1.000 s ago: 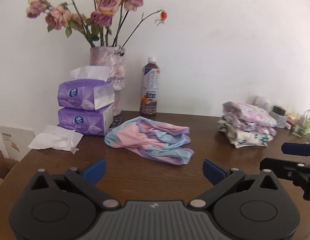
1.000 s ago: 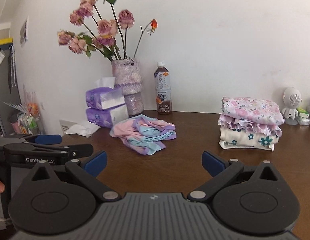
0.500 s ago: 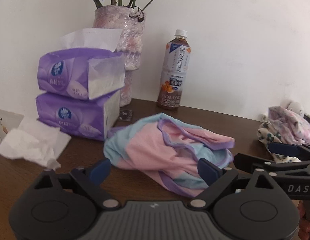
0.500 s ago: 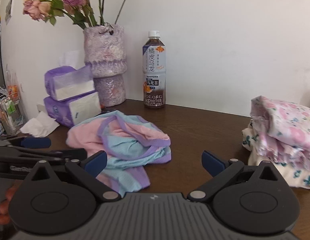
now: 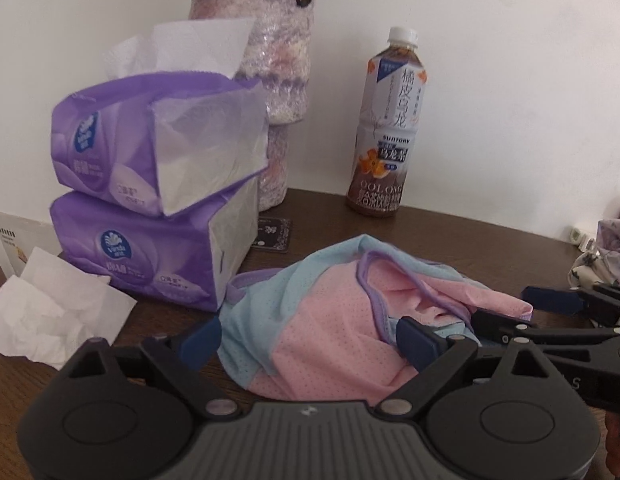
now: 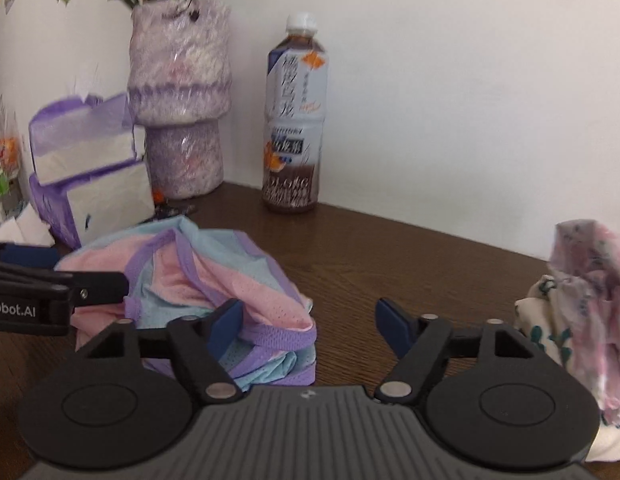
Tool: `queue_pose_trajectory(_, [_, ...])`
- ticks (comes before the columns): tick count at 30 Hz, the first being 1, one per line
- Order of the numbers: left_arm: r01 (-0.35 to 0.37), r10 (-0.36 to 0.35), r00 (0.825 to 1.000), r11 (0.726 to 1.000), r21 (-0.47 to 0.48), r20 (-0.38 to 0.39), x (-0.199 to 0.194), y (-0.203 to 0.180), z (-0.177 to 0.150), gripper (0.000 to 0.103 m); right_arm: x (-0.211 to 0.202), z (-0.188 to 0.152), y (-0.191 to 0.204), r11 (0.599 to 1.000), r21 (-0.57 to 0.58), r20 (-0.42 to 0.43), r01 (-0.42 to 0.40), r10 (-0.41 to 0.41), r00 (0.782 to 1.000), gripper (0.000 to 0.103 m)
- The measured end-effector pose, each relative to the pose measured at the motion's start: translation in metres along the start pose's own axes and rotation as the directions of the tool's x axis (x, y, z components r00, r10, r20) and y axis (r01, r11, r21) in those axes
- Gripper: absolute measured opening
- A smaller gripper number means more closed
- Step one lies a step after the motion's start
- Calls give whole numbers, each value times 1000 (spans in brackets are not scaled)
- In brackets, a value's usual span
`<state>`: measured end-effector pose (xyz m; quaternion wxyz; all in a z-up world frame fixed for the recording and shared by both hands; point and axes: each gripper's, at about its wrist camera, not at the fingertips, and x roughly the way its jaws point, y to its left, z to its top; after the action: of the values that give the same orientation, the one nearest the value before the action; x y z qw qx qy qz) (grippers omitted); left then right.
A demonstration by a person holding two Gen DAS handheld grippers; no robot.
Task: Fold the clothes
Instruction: 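Close the left gripper on the garment edge while the right gripper grasps another edge, then lift the garment with both grippers and lay it flat on the table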
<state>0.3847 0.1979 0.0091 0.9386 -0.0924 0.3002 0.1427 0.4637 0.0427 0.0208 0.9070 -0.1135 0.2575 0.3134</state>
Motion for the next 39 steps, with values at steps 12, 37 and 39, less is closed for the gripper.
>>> queue_pose_trajectory(12, [56, -63, 991, 997, 56, 117, -43, 4, 3, 7, -55, 2, 2, 999, 14, 138, -38, 35, 990, 5])
queue_pose_trajectory(37, [461, -585, 748, 797, 389, 312, -348, -46, -73, 5, -422, -41, -50, 985, 158, 629, 64, -150, 763, 5])
queue_pose_trajectory(39, [512, -631, 754, 738, 440, 182, -353, -60, -106, 5, -443, -55, -54, 985, 155, 613, 79, -158, 774, 5])
